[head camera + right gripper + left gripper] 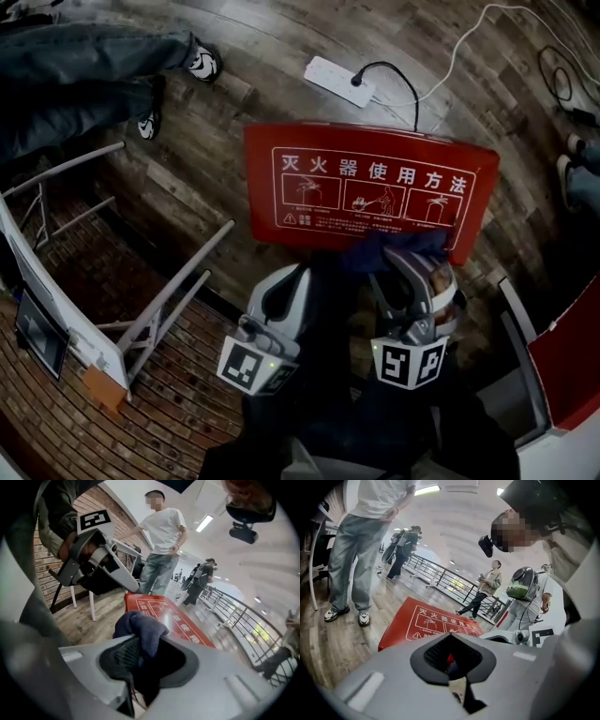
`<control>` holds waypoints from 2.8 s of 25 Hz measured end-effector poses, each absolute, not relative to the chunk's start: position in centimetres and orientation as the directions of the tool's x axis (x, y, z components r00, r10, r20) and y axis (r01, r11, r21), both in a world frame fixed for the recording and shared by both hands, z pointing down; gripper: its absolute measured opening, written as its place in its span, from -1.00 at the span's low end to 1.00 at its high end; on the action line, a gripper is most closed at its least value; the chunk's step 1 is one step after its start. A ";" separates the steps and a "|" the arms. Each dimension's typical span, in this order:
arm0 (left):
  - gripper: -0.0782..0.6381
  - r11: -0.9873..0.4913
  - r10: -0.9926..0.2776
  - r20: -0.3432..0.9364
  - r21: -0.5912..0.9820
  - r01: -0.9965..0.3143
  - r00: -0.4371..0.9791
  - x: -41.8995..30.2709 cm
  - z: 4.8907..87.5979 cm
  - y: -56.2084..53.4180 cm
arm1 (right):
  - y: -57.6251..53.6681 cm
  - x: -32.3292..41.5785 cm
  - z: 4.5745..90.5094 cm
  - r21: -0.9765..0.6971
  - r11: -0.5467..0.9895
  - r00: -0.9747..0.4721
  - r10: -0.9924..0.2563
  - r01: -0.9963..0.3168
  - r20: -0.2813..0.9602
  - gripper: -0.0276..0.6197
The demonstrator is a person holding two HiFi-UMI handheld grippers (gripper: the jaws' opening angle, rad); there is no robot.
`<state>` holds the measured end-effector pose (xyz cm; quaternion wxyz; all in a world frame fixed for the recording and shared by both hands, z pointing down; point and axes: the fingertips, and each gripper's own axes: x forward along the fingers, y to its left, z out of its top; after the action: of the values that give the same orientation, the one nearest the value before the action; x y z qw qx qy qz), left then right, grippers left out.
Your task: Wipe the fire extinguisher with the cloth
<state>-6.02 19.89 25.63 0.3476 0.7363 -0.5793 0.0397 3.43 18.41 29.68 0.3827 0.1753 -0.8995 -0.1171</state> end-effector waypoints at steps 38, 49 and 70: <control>-0.77 -0.187 -0.808 0.417 0.487 -0.853 0.415 -9.1 25.9 18.4 | 20.2 17.3 37.1 0.184 0.525 -0.252 -0.650 -0.831 0.717 -0.58; -0.77 -0.200 -0.793 0.437 0.470 -0.860 0.424 -6.8 25.6 19.1 | 16.0 22.2 38.0 0.129 0.684 -0.427 -0.579 -0.718 0.695 -0.58; -0.77 -0.154 -0.799 0.451 0.485 -0.861 0.397 2.7 25.7 17.1 | 12.2 19.9 41.7 -0.271 0.876 -0.774 -0.164 -0.400 0.611 -0.60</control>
<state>2.70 17.07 25.74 0.3517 0.7582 -0.5473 0.0438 19.94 12.22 41.75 0.2992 0.1529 -0.9210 0.1971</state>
